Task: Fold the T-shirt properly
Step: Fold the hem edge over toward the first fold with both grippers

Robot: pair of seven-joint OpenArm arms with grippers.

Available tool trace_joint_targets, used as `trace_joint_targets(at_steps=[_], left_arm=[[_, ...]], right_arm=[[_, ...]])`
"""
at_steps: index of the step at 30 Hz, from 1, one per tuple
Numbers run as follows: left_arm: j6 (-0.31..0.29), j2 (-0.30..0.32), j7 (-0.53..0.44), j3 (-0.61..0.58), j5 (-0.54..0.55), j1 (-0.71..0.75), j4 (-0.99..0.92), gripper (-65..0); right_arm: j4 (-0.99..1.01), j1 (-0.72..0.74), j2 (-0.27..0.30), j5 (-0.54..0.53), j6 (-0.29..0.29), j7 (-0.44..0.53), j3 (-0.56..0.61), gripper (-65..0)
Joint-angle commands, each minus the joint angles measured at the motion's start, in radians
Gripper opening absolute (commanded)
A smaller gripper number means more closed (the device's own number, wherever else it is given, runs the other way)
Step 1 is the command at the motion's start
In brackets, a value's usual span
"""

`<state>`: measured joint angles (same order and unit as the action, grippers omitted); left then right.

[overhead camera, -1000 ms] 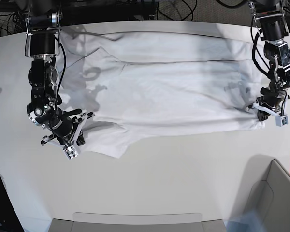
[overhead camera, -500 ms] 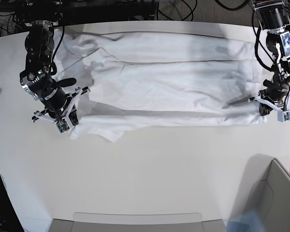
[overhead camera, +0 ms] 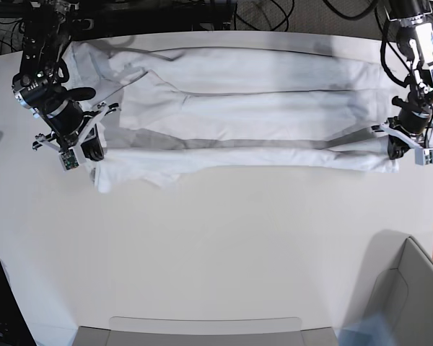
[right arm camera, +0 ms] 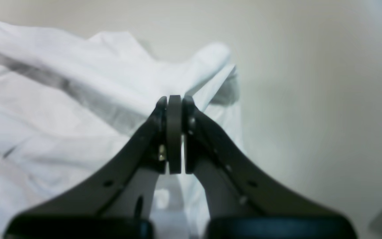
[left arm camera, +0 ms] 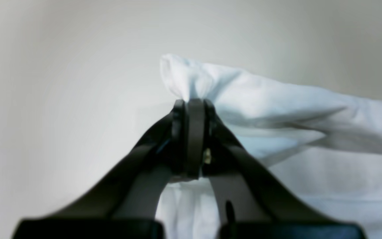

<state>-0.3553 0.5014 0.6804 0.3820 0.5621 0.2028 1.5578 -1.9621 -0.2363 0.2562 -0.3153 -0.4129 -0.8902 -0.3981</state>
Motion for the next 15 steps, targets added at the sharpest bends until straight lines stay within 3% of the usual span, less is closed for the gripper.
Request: trace_joint_targets(at_steps=[1, 5, 15], left_arm=[[0.005, 0.023, -0.008, 0.022, 0.003, 0.002, 0.023, -65.0], [0.003, 0.023, 0.026, 0.028, 0.003, 0.008, 0.023, -65.0], [0.003, 0.021, 0.031, 0.087, 0.003, 0.134, 0.115, -65.0]], right_arm=[[-0.035, 0.005, 0.019, -0.026, 0.003, 0.004, -0.031, -65.0], [-0.073, -0.028, 0.027, -0.086, 0.001, -0.025, -0.057, -65.0], [-0.102, -0.140, 0.027, -0.087, 0.001, -0.024, -0.065, -65.0]])
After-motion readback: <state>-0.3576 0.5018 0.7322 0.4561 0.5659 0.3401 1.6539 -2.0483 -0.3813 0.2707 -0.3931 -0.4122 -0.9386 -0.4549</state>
